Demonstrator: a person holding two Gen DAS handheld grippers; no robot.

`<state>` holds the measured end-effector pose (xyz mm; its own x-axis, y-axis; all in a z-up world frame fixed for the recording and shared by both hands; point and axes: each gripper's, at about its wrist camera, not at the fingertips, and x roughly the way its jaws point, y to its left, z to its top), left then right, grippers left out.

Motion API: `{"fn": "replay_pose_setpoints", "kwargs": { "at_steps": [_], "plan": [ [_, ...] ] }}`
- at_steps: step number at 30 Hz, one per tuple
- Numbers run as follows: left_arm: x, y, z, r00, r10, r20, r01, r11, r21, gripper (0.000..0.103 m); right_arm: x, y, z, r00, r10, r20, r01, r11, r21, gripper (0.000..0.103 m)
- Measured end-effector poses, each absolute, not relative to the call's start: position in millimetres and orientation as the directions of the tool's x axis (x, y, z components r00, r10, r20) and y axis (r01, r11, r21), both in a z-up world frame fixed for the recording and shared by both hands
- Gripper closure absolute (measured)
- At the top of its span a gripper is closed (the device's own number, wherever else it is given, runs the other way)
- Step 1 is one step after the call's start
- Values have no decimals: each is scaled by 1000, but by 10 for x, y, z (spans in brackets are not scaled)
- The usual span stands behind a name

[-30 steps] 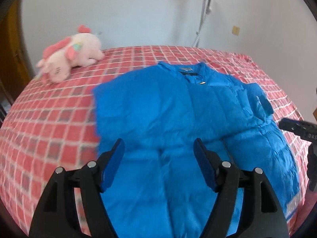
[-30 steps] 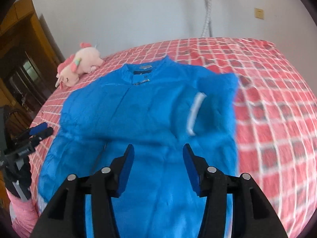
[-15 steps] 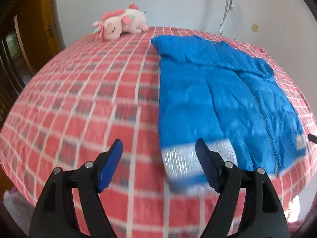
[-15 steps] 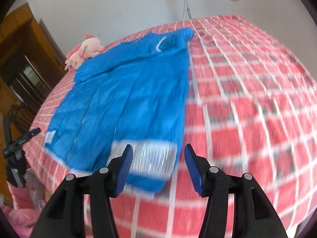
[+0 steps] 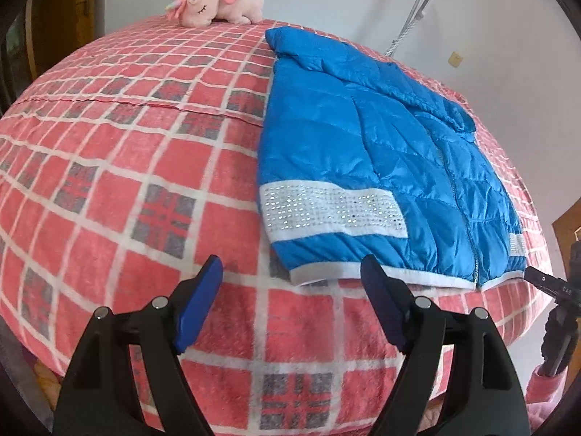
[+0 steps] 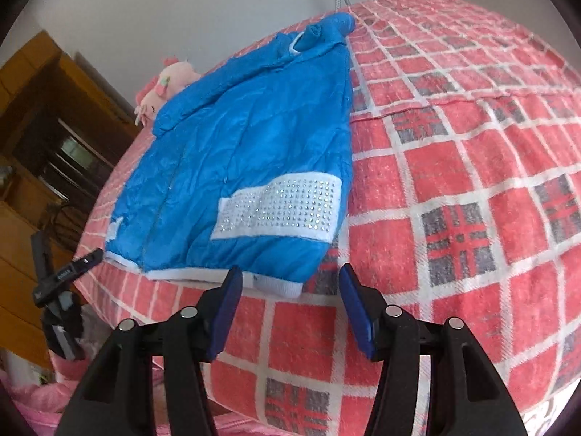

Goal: Fold large clothes
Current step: 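Move both grippers to the jacket hem with the white band, then grasp the hem with both grippers and fold it toward the collar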

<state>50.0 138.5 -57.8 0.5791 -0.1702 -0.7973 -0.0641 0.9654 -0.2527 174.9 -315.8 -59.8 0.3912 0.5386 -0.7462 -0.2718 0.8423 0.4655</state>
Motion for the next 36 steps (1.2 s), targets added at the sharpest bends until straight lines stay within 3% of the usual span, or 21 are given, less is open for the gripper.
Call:
{"fn": "replay_pose_setpoints", "kwargs": {
  "at_steps": [5,9,13,22,33,36],
  "plan": [
    [590,1298,-652,560,-194,-806,-44,964,-262,25,1832,-3161,-649,377,560,-738,-246,828,503,50],
    [644,1224,-668,554,-180,-813,-37,970,-240,27,1849,-3110,-651,376,539,-754,-243,842,481,59],
    [658,1145,-670,543,-179,-820,-20,974,-225,44,1853,-3027,-654,374,510,-775,-255,860,443,70],
    [663,1110,-632,548,-171,-819,-12,977,-212,71,1833,-2946,-598,388,480,-787,-281,875,395,90],
    [684,1200,-683,539,-233,-809,-15,958,-286,72,1851,-2987,-640,385,499,-776,-282,864,416,91],
    [646,1200,-646,570,-222,-791,-26,958,-287,87,1835,-2983,-619,392,499,-773,-289,865,411,93]
  ]
}}
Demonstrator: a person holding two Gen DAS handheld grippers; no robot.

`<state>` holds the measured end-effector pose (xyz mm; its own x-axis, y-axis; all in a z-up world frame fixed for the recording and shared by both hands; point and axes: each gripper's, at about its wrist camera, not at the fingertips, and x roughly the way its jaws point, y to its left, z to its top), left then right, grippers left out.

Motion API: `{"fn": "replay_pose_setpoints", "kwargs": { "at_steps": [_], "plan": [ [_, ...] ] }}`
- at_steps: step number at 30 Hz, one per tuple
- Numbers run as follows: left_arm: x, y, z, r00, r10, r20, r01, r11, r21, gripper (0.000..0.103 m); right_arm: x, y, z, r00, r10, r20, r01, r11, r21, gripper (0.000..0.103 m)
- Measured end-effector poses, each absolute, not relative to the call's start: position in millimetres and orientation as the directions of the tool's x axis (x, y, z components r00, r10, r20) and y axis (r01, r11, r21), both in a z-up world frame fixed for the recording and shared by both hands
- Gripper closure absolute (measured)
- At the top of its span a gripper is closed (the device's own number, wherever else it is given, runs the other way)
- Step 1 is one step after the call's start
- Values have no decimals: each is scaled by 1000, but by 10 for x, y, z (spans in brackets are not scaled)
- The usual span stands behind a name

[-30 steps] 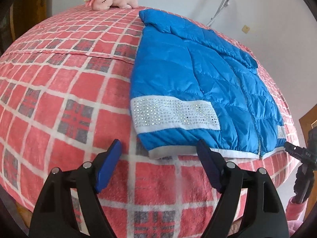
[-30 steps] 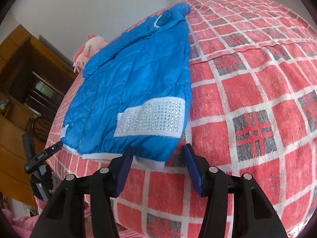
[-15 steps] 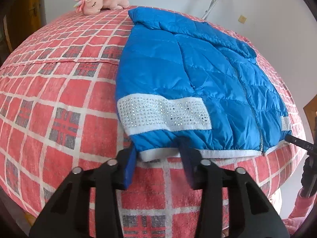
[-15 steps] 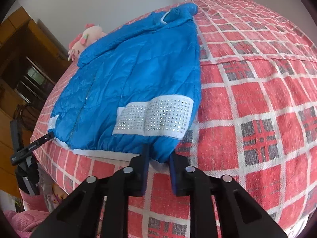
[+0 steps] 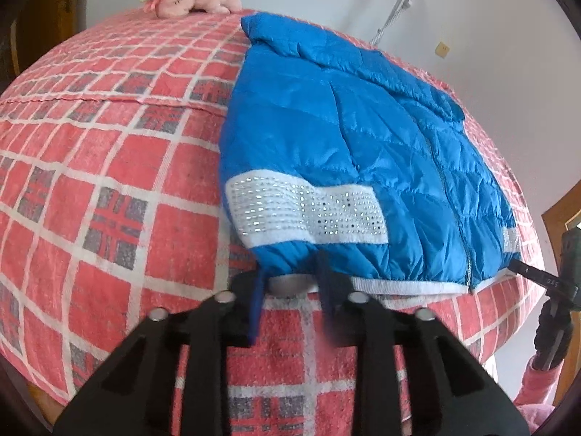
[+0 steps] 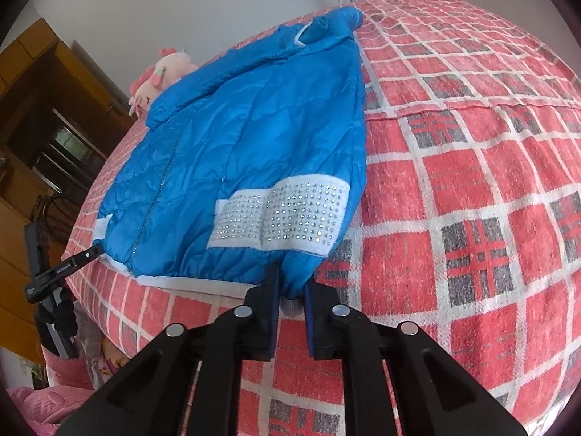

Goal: Fold large clothes
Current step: 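Grasp the hem with both grippers and fold it toward the collar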

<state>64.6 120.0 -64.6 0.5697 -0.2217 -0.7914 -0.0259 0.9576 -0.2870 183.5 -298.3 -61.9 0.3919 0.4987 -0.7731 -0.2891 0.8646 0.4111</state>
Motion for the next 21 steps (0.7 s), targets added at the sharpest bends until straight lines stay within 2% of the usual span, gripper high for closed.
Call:
{"fn": "replay_pose_setpoints", "kwargs": {
  "at_steps": [1,4,9,14,21],
  "plan": [
    [634,1211,-623,581,-224,-783,-25,956,-292,93,1827,-2983,-602,398,500,-769,-295,864,408,94],
    [588,1195,-515,614,-233,-754,-13,952,-305,97,1803,-2992,-522,419,513,-749,-314,856,410,95],
    [620,1179,-254,656,-247,-714,19,950,-311,97,1804,-3039,-216,455,557,-694,-355,829,433,96],
    [802,1085,204,718,-253,-648,77,955,-288,97,1969,-2985,232,507,559,-656,-409,826,388,96],
    [1437,1062,612,753,-242,-612,85,958,-274,97,2684,-2998,685,528,576,-625,-391,817,423,96]
  ]
}}
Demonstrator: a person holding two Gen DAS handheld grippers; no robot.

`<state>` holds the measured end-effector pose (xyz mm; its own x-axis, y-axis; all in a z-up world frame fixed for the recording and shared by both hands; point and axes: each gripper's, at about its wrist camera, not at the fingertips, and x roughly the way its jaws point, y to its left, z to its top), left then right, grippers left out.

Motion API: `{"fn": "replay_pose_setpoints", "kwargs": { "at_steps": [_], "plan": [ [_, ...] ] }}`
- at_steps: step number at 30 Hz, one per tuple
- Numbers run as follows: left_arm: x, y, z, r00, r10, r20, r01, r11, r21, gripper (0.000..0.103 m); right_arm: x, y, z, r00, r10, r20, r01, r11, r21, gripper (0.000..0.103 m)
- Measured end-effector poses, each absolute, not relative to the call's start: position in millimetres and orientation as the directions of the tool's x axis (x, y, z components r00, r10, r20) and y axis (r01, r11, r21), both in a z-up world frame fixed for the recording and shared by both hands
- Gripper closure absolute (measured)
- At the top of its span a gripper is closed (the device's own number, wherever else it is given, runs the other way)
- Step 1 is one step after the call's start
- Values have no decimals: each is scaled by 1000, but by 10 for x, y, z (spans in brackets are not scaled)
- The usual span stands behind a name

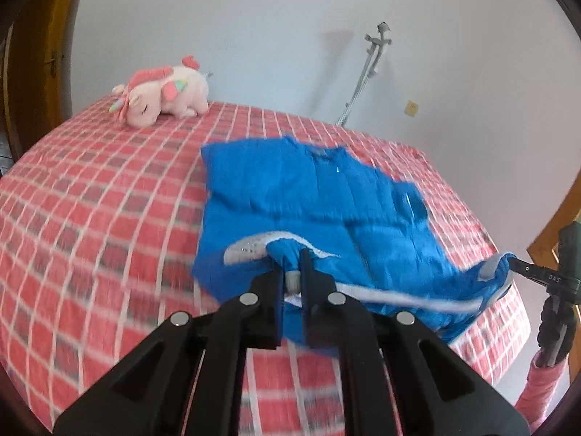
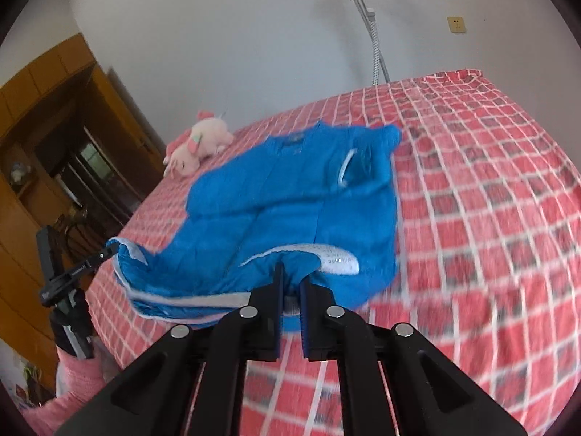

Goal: Fold large clothes
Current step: 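Grasp the hem with both grippers and fold it toward the collar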

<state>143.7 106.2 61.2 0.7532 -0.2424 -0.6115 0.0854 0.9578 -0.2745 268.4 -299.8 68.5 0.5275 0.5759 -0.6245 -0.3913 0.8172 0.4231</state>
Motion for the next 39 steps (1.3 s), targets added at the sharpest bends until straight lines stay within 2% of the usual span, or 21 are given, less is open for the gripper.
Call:
{"fn": "replay_pose_setpoints", "kwargs": {
  "at_steps": [11,25,36,39],
  "plan": [
    [2647,1073,730,738,-257,-623,80,951,-297,97,3946,-2832,762,489,576,-656,-321,817,478,96],
    [4057,1085,133,643,-235,-729,8,954,-300,96,5192,-2544,263,454,520,-723,-207,851,482,96],
    [4402,1061,-297,619,-198,-760,-9,966,-260,92,5561,-2427,-150,427,491,-759,-194,870,453,96],
    [4365,1101,-256,612,-222,-759,-15,956,-292,91,5521,-2436,-107,429,497,-754,-204,867,456,91]
  ]
}}
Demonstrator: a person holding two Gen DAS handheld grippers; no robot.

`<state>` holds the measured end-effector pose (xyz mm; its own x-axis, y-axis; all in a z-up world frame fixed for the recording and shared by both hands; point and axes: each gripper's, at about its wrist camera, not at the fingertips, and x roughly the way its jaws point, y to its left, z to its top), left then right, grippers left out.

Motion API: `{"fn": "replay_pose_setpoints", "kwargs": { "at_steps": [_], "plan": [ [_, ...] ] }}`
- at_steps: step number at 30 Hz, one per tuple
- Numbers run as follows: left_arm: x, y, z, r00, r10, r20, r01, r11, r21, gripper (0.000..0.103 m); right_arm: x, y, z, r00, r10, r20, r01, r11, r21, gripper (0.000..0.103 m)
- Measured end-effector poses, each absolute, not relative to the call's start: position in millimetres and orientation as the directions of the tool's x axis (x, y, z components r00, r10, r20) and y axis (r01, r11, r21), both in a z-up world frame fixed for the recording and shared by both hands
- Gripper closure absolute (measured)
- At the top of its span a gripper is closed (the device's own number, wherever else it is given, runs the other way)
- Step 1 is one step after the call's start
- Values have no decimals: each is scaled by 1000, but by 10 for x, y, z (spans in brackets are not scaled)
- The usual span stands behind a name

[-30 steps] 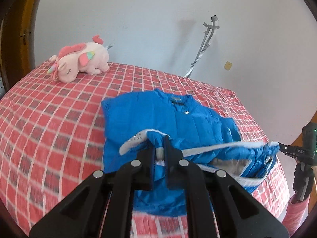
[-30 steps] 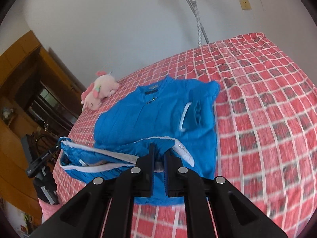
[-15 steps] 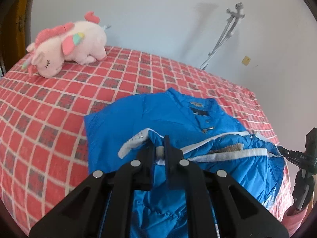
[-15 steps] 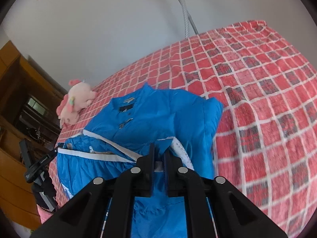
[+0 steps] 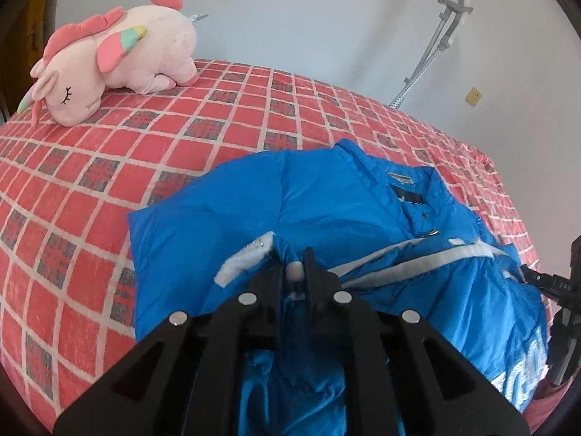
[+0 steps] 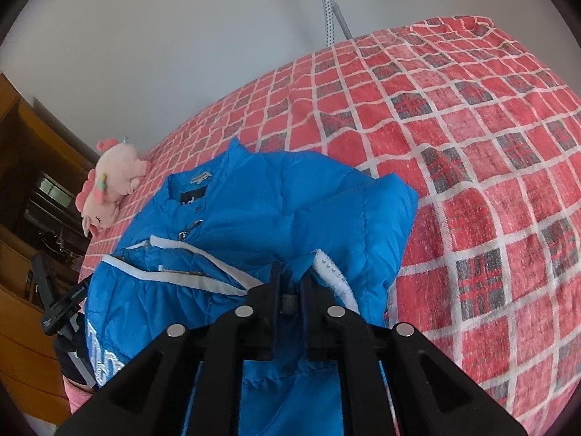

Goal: Fold large clothes

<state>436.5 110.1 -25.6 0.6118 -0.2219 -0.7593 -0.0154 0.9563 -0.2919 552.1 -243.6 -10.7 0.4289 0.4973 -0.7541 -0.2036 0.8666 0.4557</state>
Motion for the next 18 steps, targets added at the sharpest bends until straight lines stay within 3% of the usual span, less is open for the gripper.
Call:
{"fn": "replay_pose_setpoints", "kwargs": {
  "at_steps": [2,3,4,5,6,9,16,18],
  "plan": [
    [4297,1147,-176,598,-256,-759,-9,946,-325,87,5437,-2425,-16,434,492,-755,-228,870,436,85],
    [4266,1162,-139,596,-269,-756,-2,941,-337,84,5388,-2425,39,436,494,-752,-244,869,430,73],
    [4195,1197,-65,599,-294,-745,14,934,-358,73,5323,-2436,112,438,504,-744,-264,864,430,46],
    [4128,1227,4,605,-296,-739,20,934,-357,56,5268,-2456,181,450,506,-736,-276,863,424,36],
    [4056,1253,73,619,-283,-733,24,939,-343,52,5204,-2480,256,474,496,-728,-286,868,405,32],
    [3852,1354,262,667,-204,-716,5,963,-269,50,5037,-2547,419,534,439,-723,-300,898,323,32],
    [3697,1448,55,606,-157,-779,5,981,-194,46,5001,-2615,118,430,451,-782,-302,888,347,32],
    [3677,1438,-5,594,-173,-786,23,980,-198,40,4992,-2578,-13,394,465,-793,-312,879,360,32]
  ]
}}
